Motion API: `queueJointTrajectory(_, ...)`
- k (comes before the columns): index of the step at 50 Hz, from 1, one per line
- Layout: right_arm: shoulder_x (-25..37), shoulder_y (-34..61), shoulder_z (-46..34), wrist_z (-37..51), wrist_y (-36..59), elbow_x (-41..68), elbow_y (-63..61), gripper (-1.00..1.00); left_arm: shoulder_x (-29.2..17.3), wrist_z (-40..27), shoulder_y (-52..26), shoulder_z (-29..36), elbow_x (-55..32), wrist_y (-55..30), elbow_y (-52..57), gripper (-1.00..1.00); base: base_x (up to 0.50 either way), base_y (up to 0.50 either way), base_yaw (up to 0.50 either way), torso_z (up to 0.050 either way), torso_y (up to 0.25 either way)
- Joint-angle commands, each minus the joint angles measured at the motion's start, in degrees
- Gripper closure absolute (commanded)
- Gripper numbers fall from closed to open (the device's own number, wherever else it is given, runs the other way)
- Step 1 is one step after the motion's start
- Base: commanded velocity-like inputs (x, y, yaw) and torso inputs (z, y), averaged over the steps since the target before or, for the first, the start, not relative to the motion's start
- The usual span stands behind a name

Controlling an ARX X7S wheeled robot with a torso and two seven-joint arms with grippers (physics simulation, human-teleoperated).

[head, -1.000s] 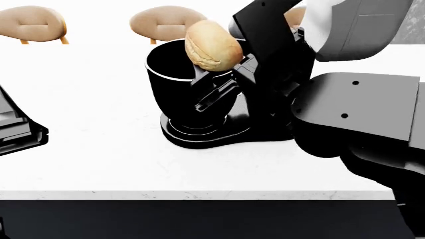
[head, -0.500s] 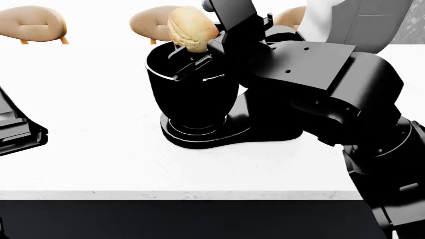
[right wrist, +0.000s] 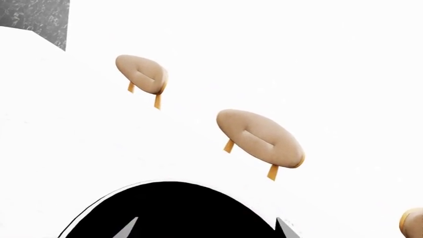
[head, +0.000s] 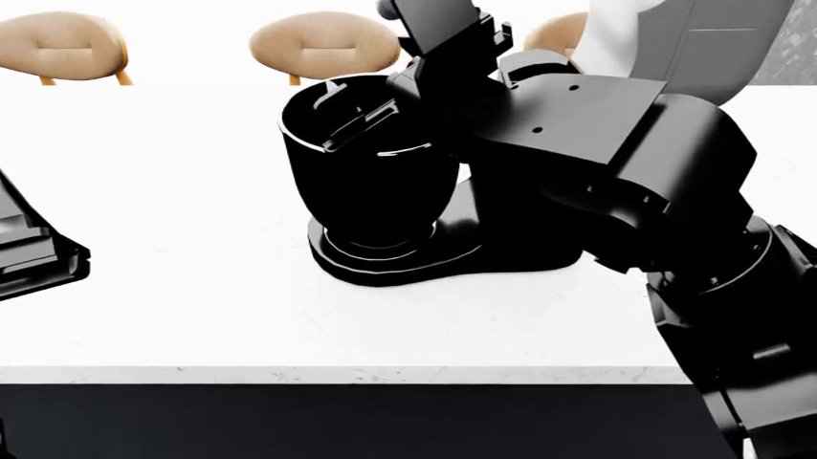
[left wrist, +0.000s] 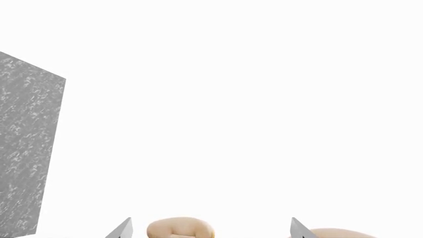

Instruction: Place the bread in the stand mixer bowl.

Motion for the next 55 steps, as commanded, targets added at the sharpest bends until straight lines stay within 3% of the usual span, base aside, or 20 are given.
queueJointTrajectory(1,-0.1,-1.8,-2.0,-0.1,1.3,-2.3,1.5,-1.0,-0.1,-0.2,0.0,0.0,-0.2,0.0,0.0,-1.0,0.0,0.0,0.0,0.0,0.0)
queueJointTrajectory(11,3.8,-4.6,1.2,2.8,2.5,2.8,-8.8,-1.0,-0.2,-0.3,0.3,0.2,-0.1,0.5,-0.2,-1.0,0.0,0.0,0.0,-0.001,0.0)
queueJointTrajectory(18,12.0,-8.1,9.6,10.8,4.9,15.1,-27.5,-1.0,-0.3,-0.5,0.0,0.9,0.2,0.2,0.0,-1.0,0.0,0.0,0.0,0.0,0.0)
queueJointTrajectory(30,27.7,-10.0,21.4,23.3,4.4,34.4,-48.4,-1.0,-0.5,-0.8,0.1,1.3,0.3,0.1,0.3,-1.0,0.0,0.0,0.0,0.0,0.0)
queueJointTrajectory(44,46.7,-10.7,37.3,31.1,-6.2,51.2,-58.4,-1.0,-1.4,-1.4,-0.9,1.4,-0.3,-1.7,2.2,-1.0,0.0,0.0,0.0,0.0,0.0)
queueJointTrajectory(49,49.0,-11.1,40.2,31.8,-7.8,52.2,-59.0,-1.0,-1.5,-1.5,-1.0,1.5,-0.4,-1.9,2.2,-1.0,0.0,0.0,0.0,0.0,0.0)
queueJointTrajectory(50,54.0,-11.7,46.3,32.9,-10.8,55.3,-59.3,-1.0,-1.6,-1.5,-1.4,1.1,-1.0,-2.3,2.6,-1.0,0.0,0.0,0.0,0.0,0.0)
queueJointTrajectory(52,54.3,-12.7,47.4,32.5,-11.0,55.3,-59.4,-1.0,-1.7,-1.5,-1.4,1.1,-1.1,-2.3,2.6,-1.0,0.0,0.0,0.0,0.0,0.0)
queueJointTrajectory(54,56.9,-18.5,59.7,33.7,-12.3,57.8,-59.7,-1.0,-2.0,-1.6,-1.6,0.9,-1.1,-2.7,3.0,-1.0,0.0,0.0,0.0,0.0,0.0)
queueJointTrajectory(55,57.2,-19.6,61.5,34.1,-11.7,58.1,-59.6,-1.0,-2.1,-1.6,-1.7,0.8,-1.2,-3.0,3.1,-1.0,0.0,0.0,0.0,0.0,0.0)
